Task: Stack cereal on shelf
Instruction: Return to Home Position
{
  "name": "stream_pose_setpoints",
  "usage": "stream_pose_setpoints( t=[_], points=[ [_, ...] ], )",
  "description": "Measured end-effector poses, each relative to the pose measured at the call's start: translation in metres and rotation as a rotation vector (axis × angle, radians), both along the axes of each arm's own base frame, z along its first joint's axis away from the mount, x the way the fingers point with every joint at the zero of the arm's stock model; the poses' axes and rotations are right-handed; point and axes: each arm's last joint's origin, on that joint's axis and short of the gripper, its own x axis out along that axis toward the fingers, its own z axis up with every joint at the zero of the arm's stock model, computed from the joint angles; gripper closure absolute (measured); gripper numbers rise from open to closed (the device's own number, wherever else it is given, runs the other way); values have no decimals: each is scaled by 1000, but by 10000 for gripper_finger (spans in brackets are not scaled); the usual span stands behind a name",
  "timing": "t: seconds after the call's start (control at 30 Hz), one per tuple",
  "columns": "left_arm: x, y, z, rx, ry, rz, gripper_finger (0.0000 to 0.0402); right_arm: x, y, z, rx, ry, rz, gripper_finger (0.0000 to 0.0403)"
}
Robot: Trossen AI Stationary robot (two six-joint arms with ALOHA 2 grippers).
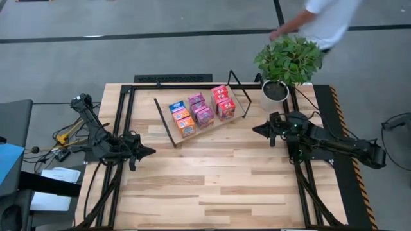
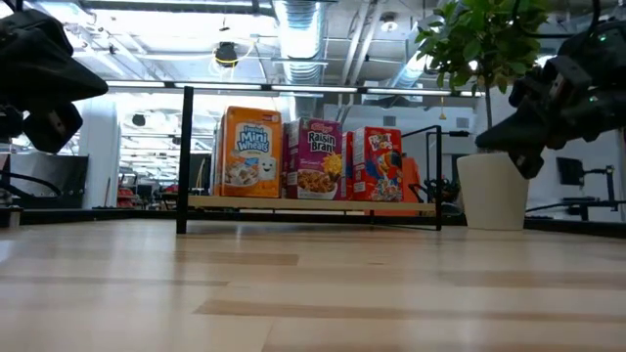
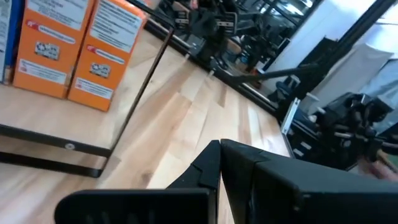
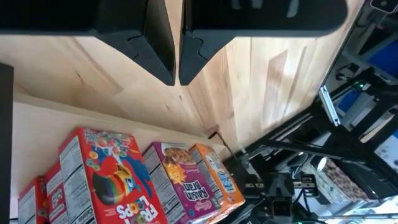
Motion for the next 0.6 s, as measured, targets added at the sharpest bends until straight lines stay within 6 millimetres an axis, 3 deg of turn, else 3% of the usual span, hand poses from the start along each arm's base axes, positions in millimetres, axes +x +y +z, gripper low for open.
stream_pose_setpoints(
  t=[0.6],
  points=[
    [0,0,0,-42,-5,5,402,0,0,-1,4,8,0,356]
  ],
)
